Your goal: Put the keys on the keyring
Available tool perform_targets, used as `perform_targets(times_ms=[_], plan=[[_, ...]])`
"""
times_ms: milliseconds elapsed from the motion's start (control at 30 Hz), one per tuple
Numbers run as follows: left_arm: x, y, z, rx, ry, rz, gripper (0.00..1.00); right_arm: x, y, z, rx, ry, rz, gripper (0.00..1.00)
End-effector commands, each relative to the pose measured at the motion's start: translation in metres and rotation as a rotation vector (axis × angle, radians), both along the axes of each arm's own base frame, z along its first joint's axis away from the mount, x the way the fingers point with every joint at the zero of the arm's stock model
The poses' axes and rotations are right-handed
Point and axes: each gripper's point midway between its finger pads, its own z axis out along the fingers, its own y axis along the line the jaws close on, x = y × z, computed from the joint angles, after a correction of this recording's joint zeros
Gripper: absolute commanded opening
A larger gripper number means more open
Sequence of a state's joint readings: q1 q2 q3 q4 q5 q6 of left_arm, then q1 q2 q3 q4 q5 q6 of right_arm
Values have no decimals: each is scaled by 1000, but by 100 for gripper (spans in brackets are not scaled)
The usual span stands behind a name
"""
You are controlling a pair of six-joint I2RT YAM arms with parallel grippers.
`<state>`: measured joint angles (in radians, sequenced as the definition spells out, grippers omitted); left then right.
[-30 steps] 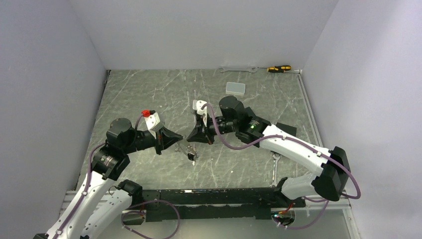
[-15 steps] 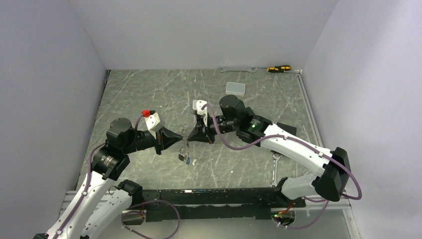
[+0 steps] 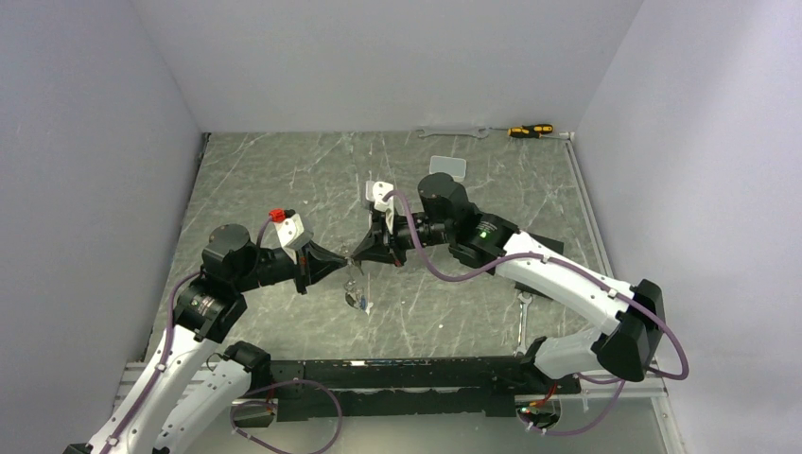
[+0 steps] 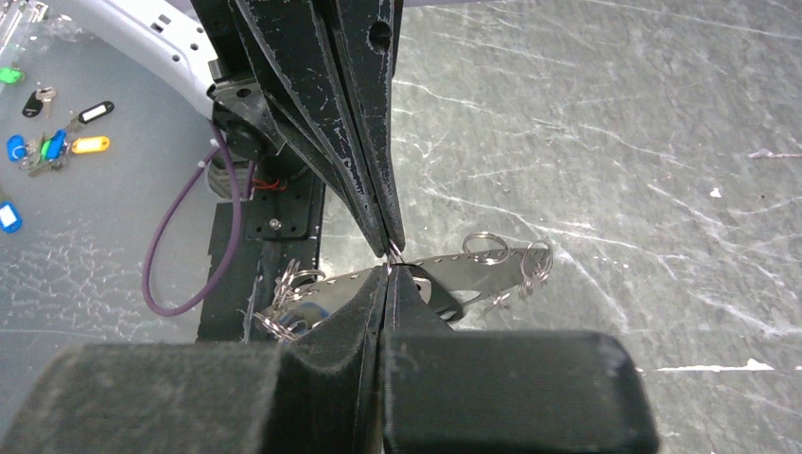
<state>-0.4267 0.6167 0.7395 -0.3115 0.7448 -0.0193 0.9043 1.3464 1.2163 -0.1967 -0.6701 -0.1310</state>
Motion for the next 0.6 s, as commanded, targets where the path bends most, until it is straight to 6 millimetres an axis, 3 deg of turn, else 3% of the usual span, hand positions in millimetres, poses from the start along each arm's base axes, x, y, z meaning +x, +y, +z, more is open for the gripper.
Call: perform_targets(times_ms=[0, 233, 567], plan=[[-2, -3, 16, -34, -76, -27, 0, -3, 4, 19, 39, -17, 38, 0], [-1, -3, 16, -33, -75, -22, 0, -7, 4, 11, 13, 12, 59, 0], [-1, -2, 17, -33, -77, -22, 0, -9, 5, 21, 40, -2, 74, 0]])
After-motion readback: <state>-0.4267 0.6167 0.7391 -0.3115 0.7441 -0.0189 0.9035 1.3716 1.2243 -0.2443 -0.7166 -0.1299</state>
